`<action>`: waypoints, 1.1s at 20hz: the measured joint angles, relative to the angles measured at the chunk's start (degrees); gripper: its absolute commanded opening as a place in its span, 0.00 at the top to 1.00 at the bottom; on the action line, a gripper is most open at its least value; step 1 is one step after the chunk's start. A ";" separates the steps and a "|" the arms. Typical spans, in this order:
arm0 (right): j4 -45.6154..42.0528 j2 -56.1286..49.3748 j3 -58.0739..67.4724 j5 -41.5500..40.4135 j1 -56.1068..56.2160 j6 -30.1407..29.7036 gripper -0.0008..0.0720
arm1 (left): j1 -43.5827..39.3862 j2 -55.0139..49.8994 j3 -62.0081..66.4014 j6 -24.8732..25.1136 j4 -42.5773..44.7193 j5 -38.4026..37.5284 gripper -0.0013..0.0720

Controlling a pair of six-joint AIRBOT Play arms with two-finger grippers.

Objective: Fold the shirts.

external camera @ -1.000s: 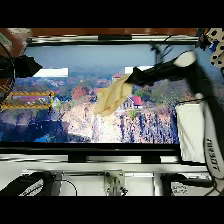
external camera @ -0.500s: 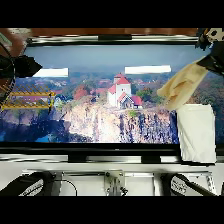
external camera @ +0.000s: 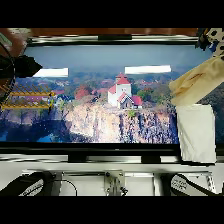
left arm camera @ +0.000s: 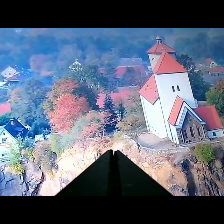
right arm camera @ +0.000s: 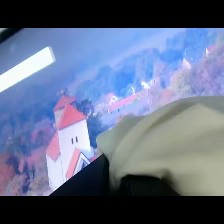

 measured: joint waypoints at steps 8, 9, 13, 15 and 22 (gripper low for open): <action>-8.15 -0.11 -0.11 6.01 -0.50 -0.22 0.90 | -0.09 0.24 0.00 0.72 -0.39 -0.02 0.94; -12.33 -0.11 -0.28 8.92 -0.66 0.02 0.90 | -0.17 0.35 0.00 0.87 -0.46 -0.04 0.94; -23.91 -0.11 -1.29 18.27 -2.73 0.52 0.90 | -1.14 0.59 0.00 1.42 -0.59 -0.07 0.94; -26.47 -0.11 -1.55 22.10 -4.02 0.79 0.90 | -1.84 0.61 0.00 2.08 -0.63 -0.07 0.93; -34.05 4.63 -11.72 28.13 -6.71 3.17 0.90 | -3.37 0.72 0.00 3.23 -0.66 -0.28 0.94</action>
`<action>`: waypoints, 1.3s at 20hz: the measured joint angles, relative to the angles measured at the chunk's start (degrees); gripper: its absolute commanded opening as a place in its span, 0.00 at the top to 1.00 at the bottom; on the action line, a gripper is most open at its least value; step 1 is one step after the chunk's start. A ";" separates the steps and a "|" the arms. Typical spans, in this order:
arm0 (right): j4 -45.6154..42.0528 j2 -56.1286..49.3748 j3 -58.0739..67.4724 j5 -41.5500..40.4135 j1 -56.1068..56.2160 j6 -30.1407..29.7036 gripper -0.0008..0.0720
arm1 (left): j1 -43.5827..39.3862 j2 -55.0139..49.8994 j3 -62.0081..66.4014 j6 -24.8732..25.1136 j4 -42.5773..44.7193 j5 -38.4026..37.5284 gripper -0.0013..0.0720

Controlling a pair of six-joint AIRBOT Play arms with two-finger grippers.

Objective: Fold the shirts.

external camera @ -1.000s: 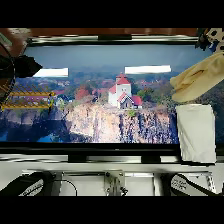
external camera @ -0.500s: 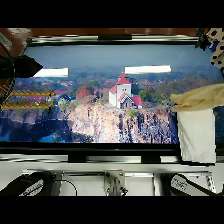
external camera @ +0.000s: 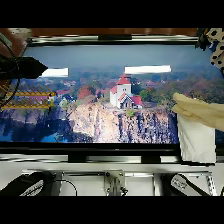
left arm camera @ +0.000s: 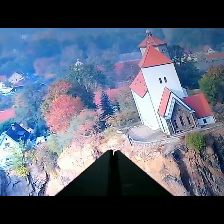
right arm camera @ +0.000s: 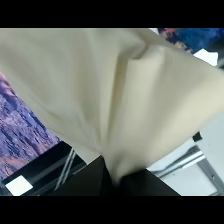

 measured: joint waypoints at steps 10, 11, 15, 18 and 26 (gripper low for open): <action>0.35 18.99 -38.01 -8.50 -8.76 7.34 0.89 | -0.13 0.72 0.00 1.11 0.00 -0.96 0.94; 0.44 19.76 -40.02 -9.57 -9.01 8.17 0.88 | -0.13 0.74 0.00 1.16 0.00 -0.96 0.94; 1.20 21.22 -44.81 -12.57 -9.42 10.43 0.22 | -0.13 0.74 0.00 1.27 0.00 -1.03 0.93; 1.16 21.59 -44.22 -12.87 -9.53 9.22 0.22 | -0.13 0.74 0.00 1.27 0.00 -1.03 0.93; -7.52 21.77 -25.27 -13.14 -9.64 5.60 0.22 | -0.13 0.74 0.00 1.14 -0.70 -0.96 0.93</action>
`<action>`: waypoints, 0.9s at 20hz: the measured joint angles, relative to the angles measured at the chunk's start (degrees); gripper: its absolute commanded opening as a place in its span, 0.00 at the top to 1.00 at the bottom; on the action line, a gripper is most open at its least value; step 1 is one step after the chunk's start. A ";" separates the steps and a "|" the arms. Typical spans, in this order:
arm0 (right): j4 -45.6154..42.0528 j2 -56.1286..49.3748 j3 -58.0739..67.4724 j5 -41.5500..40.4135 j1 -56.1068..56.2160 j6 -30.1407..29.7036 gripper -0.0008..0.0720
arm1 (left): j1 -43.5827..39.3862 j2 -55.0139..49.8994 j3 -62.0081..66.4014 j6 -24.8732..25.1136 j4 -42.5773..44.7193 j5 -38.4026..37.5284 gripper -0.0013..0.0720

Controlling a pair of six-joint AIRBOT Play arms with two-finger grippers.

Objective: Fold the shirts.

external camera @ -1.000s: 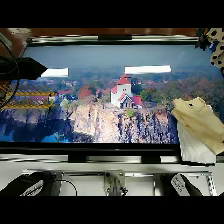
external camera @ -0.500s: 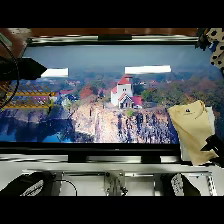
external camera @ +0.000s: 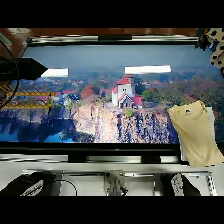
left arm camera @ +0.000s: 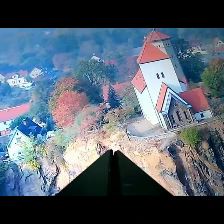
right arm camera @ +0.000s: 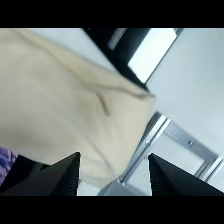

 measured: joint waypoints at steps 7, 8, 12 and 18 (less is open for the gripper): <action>19.37 -0.87 9.94 -16.92 11.32 -12.44 0.23 | -2.43 -4.17 0.02 1.38 2.25 -1.11 0.93; 19.93 -1.81 10.29 -18.51 15.67 -12.33 0.23 | -3.54 -5.99 0.02 1.18 4.20 -2.64 0.77; 19.06 -9.86 10.99 -16.52 35.82 -8.55 0.06 | -7.50 -15.45 0.00 -2.62 9.84 -11.43 0.01; 16.79 -18.75 11.23 -13.84 49.40 -5.75 0.06 | -9.27 -21.90 0.00 -6.32 12.35 -18.47 0.06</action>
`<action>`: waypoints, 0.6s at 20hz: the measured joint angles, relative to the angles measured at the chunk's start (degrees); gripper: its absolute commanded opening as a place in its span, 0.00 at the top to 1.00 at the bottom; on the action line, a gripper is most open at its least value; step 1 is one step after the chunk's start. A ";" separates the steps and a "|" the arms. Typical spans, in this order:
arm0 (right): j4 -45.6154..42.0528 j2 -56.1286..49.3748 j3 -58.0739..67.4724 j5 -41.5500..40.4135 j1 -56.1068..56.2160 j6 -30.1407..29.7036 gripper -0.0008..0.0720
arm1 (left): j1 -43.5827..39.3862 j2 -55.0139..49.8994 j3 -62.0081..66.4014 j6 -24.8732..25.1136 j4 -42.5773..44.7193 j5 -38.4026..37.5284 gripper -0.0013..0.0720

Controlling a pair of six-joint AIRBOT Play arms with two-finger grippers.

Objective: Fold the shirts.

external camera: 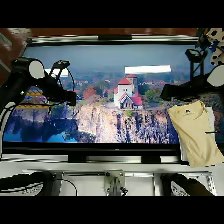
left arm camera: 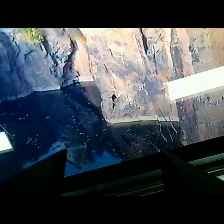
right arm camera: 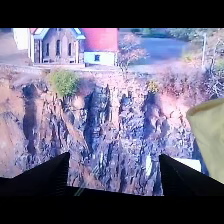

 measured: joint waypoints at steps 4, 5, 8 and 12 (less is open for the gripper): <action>-1.62 -1.38 0.07 0.37 1.73 0.48 0.06 | -0.28 -0.79 0.00 -0.48 0.31 0.46 0.06; -1.73 -1.53 0.07 0.37 1.95 0.50 0.06 | -0.28 -0.94 0.00 -0.63 0.37 0.94 0.06; -1.99 -1.77 0.07 0.42 2.27 0.52 0.06 | -0.28 -1.14 0.00 -0.83 0.55 2.54 0.06; -2.08 -1.86 0.07 0.46 2.40 0.63 0.06 | -0.28 -1.18 0.00 -0.85 0.55 3.06 0.06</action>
